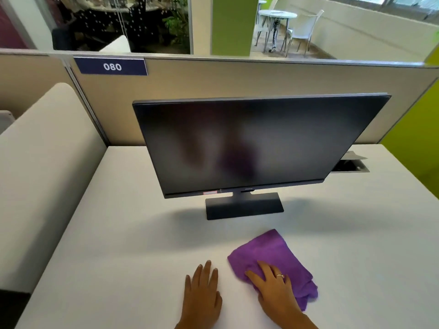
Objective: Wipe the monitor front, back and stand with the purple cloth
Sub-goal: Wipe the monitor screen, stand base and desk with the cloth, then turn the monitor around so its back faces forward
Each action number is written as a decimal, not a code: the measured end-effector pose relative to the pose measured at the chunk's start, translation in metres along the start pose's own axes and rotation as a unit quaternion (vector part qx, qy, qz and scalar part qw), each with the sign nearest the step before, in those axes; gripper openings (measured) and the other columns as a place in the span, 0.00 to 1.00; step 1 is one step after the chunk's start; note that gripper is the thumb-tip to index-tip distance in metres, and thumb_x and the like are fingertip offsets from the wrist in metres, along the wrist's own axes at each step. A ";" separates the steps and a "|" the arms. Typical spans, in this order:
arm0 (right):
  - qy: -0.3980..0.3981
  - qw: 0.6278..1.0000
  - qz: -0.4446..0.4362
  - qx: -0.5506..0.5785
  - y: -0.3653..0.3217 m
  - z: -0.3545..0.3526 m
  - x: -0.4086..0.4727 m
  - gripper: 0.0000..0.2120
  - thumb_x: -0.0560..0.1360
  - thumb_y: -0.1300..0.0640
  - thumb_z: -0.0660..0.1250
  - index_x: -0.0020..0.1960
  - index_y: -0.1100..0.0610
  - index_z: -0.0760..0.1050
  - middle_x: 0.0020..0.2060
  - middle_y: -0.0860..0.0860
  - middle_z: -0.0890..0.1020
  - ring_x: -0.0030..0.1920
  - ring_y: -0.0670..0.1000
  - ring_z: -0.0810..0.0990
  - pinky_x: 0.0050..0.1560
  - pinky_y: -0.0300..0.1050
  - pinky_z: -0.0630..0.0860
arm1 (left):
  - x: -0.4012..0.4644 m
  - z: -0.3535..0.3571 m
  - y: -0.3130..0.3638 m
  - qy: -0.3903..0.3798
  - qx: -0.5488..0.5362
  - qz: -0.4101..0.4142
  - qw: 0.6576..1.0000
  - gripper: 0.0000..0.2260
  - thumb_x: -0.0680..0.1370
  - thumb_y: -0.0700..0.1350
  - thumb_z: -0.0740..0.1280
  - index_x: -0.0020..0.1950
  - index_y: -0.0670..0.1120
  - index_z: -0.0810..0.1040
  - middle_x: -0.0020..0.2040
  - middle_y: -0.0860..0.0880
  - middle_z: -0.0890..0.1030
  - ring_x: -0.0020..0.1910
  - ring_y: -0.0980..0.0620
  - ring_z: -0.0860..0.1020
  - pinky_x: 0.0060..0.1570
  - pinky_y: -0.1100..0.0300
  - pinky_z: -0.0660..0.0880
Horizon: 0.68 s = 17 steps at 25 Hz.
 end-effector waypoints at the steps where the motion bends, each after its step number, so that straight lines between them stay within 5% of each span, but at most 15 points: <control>1: 0.007 1.000 0.006 0.001 0.007 0.000 0.000 0.43 0.38 0.51 0.83 0.51 0.39 0.73 0.52 0.51 0.75 0.40 0.56 0.83 0.28 0.55 0.79 | -0.003 0.005 0.002 -0.022 0.007 -0.005 1.000 0.25 0.65 0.52 0.58 0.61 0.46 0.71 0.66 0.45 0.69 0.61 0.43 0.69 0.47 0.42 0.77; 4: 0.035 0.996 0.082 -0.019 0.053 -0.011 -0.010 0.36 0.41 0.60 0.84 0.46 0.44 0.80 0.46 0.54 0.80 0.38 0.59 0.82 0.26 0.55 0.79 | -0.003 0.015 0.002 -0.055 0.008 -0.019 0.998 0.33 0.56 0.53 0.73 0.59 0.45 0.76 0.65 0.45 0.70 0.58 0.40 0.77 0.40 0.42 0.79; 6: 0.038 0.988 0.147 -0.023 0.095 -0.019 -0.025 0.31 0.52 0.63 0.82 0.52 0.45 0.80 0.50 0.55 0.80 0.46 0.60 0.81 0.35 0.58 0.80 | 0.002 0.019 0.000 -0.052 0.002 -0.024 0.998 0.39 0.50 0.52 0.78 0.60 0.45 0.75 0.64 0.45 0.71 0.58 0.41 0.76 0.38 0.42 0.79; 10: 0.067 0.972 0.226 -0.020 0.165 -0.026 -0.056 0.30 0.74 0.60 0.64 0.70 0.39 0.61 0.69 0.47 0.66 0.68 0.53 0.65 0.55 0.55 0.74 | 0.006 0.016 0.004 -0.035 0.010 -0.014 0.999 0.43 0.48 0.51 0.80 0.60 0.44 0.69 0.64 0.44 0.71 0.59 0.43 0.69 0.35 0.41 0.79; 17: -0.015 0.971 0.236 0.025 0.210 -0.014 -0.069 0.27 0.77 0.55 0.60 0.72 0.38 0.56 0.69 0.46 0.61 0.70 0.52 0.59 0.63 0.61 0.68 | 0.010 0.020 0.000 -0.072 0.041 -0.017 0.996 0.32 0.50 0.51 0.79 0.53 0.45 0.80 0.59 0.44 0.78 0.50 0.41 0.81 0.28 0.48 0.78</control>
Point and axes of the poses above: each hand's wrist, its own x-axis towards the middle knuckle, its own z-axis out of the palm, y = z × x, the point moved 10 cm from there along x, towards the middle knuckle
